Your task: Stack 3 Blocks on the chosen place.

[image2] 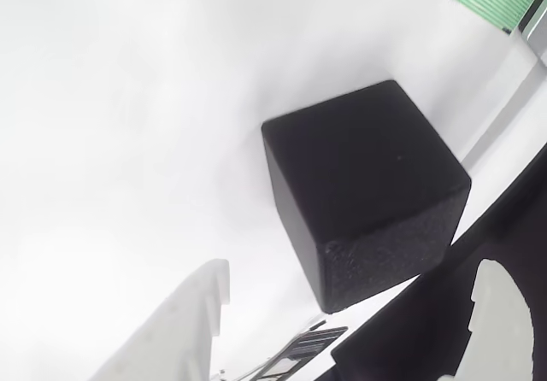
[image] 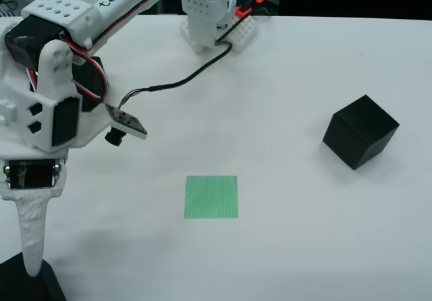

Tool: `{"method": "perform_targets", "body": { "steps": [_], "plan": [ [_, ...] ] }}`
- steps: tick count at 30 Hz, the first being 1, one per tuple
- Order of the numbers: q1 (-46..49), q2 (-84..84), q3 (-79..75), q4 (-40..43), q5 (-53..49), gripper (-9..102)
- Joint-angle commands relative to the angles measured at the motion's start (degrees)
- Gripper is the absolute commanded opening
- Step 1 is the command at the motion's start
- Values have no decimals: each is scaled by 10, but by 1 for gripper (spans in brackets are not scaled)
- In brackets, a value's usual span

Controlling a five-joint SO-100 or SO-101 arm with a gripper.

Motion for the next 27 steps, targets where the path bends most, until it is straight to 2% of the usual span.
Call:
{"method": "perform_targets", "body": {
  "steps": [1, 9, 27],
  "plan": [
    [-3, -11, -41, -24, -9, 35],
    [-3, -46, -71, -69, -11, 35],
    [-6, -115, -94, -94, -18, 35]
  ]
}}
